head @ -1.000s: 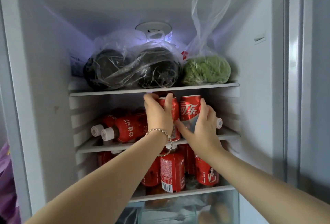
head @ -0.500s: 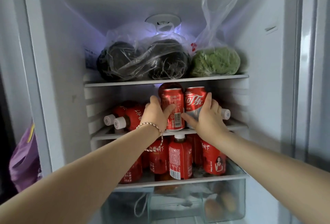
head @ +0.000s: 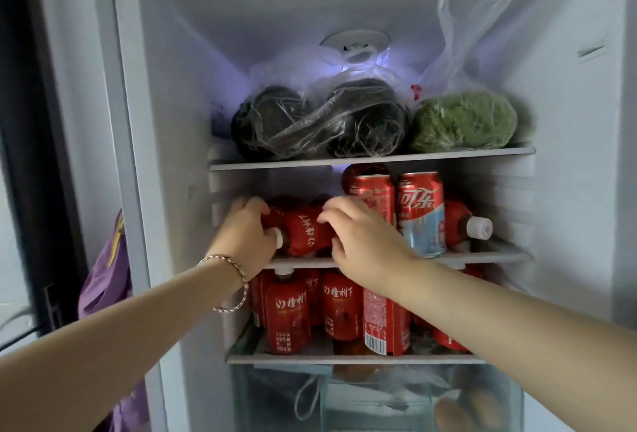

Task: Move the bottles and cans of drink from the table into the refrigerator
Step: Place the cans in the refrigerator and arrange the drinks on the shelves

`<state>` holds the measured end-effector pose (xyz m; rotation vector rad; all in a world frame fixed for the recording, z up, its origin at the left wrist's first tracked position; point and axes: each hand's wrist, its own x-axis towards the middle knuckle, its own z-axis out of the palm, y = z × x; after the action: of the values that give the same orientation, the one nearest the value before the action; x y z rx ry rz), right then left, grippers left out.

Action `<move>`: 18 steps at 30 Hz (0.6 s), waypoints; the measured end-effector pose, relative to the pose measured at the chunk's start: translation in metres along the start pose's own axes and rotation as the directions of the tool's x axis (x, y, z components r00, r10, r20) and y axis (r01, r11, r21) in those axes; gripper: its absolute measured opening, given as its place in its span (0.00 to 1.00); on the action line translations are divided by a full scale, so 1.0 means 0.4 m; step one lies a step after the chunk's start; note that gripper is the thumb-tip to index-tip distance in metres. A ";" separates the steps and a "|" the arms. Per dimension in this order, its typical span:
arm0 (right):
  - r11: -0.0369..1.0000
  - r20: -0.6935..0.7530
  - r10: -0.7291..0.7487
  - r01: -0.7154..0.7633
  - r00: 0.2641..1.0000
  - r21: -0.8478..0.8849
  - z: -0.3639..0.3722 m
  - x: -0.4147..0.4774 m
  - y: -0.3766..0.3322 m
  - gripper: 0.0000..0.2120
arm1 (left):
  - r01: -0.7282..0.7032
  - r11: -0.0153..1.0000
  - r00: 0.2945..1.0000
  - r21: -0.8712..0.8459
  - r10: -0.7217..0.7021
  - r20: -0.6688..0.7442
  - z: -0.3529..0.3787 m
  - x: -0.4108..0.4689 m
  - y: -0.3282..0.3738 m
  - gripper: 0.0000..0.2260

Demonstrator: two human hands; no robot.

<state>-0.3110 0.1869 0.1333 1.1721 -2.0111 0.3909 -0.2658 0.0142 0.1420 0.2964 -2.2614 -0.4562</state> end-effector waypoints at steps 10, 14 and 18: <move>0.956 0.402 0.267 -0.292 0.876 0.002 0.136 0.158 -0.027 0.45 | -0.079 0.840 0.958 0.536 -0.085 0.274 0.036 0.063 -0.067 0.18; 0.928 0.341 0.335 -0.371 0.878 0.043 0.141 0.148 -0.022 0.42 | -0.059 0.844 0.973 0.533 -0.071 0.220 0.038 0.065 -0.055 0.16; 0.942 0.250 0.295 -0.324 0.922 0.083 0.143 0.126 -0.027 0.39 | -0.024 0.883 0.988 0.468 -0.052 0.148 0.006 0.051 -0.045 0.14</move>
<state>-0.3427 0.1166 0.1315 1.0088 -2.4211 0.5632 -0.2799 -0.0085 0.1466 0.5388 -2.5069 0.0786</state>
